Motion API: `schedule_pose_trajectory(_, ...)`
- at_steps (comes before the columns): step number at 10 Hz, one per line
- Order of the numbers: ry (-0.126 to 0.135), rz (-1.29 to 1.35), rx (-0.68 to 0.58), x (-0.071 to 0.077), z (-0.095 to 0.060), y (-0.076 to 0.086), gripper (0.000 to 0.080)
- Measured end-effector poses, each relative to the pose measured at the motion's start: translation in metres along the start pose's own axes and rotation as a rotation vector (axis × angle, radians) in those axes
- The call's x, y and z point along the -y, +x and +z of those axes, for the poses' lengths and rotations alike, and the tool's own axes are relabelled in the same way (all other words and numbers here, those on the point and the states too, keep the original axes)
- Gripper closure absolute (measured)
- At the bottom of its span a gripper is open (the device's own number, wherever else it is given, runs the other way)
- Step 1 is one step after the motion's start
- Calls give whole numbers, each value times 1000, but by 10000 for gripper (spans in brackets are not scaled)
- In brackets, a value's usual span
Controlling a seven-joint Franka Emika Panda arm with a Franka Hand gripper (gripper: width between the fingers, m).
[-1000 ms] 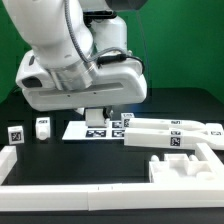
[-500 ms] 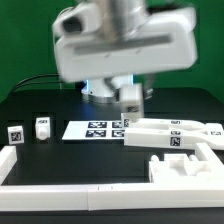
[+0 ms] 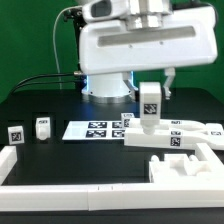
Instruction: Assemble chair
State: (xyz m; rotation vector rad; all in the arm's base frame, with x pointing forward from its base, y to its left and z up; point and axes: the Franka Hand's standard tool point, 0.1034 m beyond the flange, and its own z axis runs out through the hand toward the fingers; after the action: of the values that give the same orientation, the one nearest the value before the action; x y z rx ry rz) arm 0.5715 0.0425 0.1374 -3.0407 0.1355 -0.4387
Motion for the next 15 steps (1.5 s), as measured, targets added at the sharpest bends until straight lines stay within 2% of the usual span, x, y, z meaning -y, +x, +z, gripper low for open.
schedule_pose_trajectory(1, -4, -12, -78, 7, 0, 12, 515)
schedule_pose_trajectory(2, 4, -4, -125, 19, 0, 19, 515)
schedule_pose_trajectory(3, 5, -24, -247, 34, -2, 30, 515)
schedule_pose_trajectory(4, -7, -37, -275, 29, 3, 24, 515)
schedule_pose_trajectory(7, -8, -35, -264, 29, 7, 21, 515)
schedule_pose_trajectory(8, -4, -32, -252, 37, 18, 13, 515)
schedule_pose_trajectory(9, 7, -30, -243, 52, 31, 9, 515)
schedule_pose_trajectory(10, 16, -30, -242, 65, 36, 9, 515)
schedule_pose_trajectory(12, 21, -39, -247, 73, 37, 12, 515)
schedule_pose_trajectory(15, 17, -47, -234, 76, 51, 10, 515)
